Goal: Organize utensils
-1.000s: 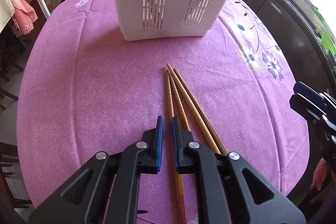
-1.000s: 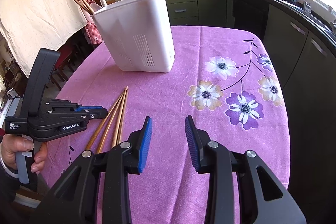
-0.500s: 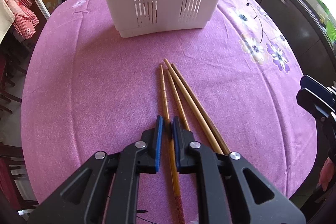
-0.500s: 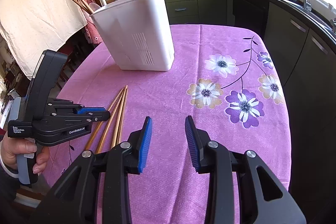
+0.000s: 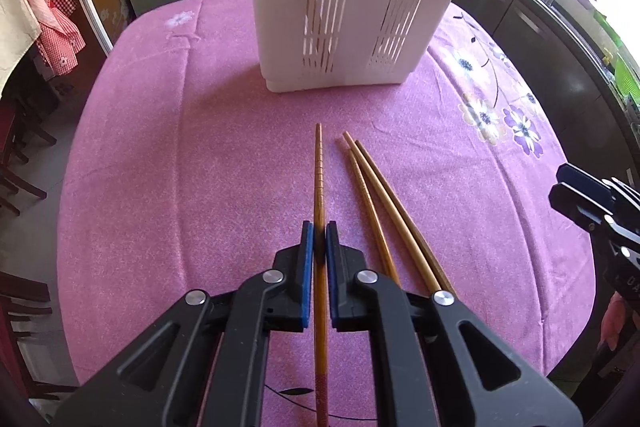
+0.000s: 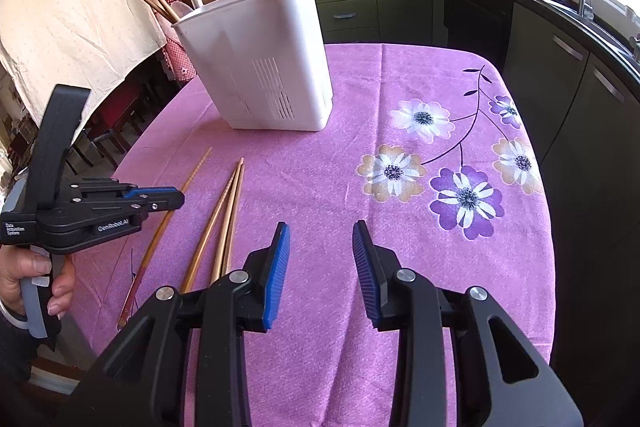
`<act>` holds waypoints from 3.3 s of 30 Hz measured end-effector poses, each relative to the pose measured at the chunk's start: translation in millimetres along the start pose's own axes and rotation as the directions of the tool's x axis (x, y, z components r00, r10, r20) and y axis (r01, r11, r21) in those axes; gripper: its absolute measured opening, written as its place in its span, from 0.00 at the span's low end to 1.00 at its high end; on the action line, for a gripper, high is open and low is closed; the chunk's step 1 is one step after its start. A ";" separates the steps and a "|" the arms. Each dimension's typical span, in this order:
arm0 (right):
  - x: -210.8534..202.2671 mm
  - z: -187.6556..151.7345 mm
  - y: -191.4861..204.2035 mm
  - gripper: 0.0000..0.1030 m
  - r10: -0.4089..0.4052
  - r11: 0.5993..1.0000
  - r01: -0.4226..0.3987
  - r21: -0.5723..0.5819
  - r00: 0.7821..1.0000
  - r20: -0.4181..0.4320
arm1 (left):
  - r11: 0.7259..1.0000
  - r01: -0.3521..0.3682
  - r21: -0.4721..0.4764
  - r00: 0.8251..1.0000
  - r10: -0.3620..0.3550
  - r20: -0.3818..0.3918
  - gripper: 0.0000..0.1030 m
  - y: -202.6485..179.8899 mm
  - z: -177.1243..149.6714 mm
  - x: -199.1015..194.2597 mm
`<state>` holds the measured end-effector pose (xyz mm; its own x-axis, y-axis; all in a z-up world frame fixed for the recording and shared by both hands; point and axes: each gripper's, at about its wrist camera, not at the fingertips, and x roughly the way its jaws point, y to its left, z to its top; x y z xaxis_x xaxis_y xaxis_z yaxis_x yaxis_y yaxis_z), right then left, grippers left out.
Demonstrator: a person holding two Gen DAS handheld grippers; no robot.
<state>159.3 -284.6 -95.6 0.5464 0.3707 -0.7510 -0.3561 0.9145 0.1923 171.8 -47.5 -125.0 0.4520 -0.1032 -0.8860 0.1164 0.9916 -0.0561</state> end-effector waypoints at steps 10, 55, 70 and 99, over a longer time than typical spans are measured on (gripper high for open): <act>10.3 4.5 13.7 0.35 0.014 0.999 -0.015 -0.033 1.000 -0.027 | 1.000 0.001 0.012 0.977 -0.003 0.211 0.06 5.9 -14.7 -80.0; 123.6 35.1 96.2 0.22 -0.084 0.956 -0.006 -0.294 0.952 -0.294 | 0.997 -0.051 0.063 0.924 0.024 0.382 0.06 10.5 -40.1 -135.9; 19.3 38.9 61.4 0.06 0.049 0.984 -0.052 -0.168 0.999 -0.020 | 0.996 -0.057 0.074 0.929 0.025 0.370 0.06 9.2 -39.5 -134.5; -96.6 1.6 45.3 0.06 0.084 0.989 -0.052 -0.141 0.970 0.230 | 0.992 -0.091 0.087 0.924 0.051 0.380 0.06 5.7 -44.8 -138.5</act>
<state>91.6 -278.8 -13.3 0.6744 0.4735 -0.5665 -0.4873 0.8619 0.1403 70.2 -24.1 -23.2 0.7596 -0.0741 -0.6462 0.1516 0.9863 0.0651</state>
